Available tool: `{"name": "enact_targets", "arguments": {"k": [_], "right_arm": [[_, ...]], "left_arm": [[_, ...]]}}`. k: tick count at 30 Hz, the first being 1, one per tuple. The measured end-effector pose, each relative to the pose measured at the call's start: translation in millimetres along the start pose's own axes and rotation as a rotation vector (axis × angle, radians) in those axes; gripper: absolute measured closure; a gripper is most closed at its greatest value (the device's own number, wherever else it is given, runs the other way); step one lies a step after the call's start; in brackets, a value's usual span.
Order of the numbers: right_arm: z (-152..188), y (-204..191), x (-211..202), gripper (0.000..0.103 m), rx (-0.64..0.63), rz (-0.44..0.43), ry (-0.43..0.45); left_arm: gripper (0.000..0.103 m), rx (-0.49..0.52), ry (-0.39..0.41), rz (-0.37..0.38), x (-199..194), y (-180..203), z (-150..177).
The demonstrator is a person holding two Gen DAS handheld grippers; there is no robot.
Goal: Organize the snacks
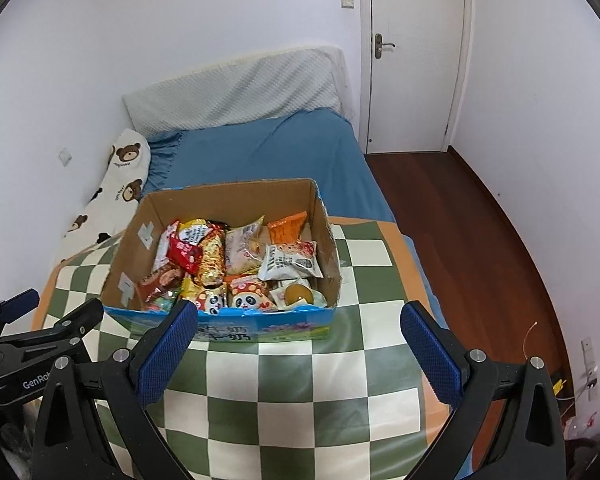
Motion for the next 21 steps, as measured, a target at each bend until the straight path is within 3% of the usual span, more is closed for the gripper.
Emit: {"name": "enact_targets", "arguments": {"k": [21], "right_arm": [[2.9,2.5,17.5,0.0,-0.009,0.013,-0.042]], "left_arm": [[0.0,0.011,0.019,0.034,-4.4,4.7,-5.7]]}}
Point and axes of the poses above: each gripper's, at about its wrist camera, not at the fingertips, and x roughly the way its jaws point, y to its right, z to its underside, the point moved 5 cm from there along x, roughly the way its jaws point, and after that the axes turned 13 degrees about -z, right-handed, at the moved point
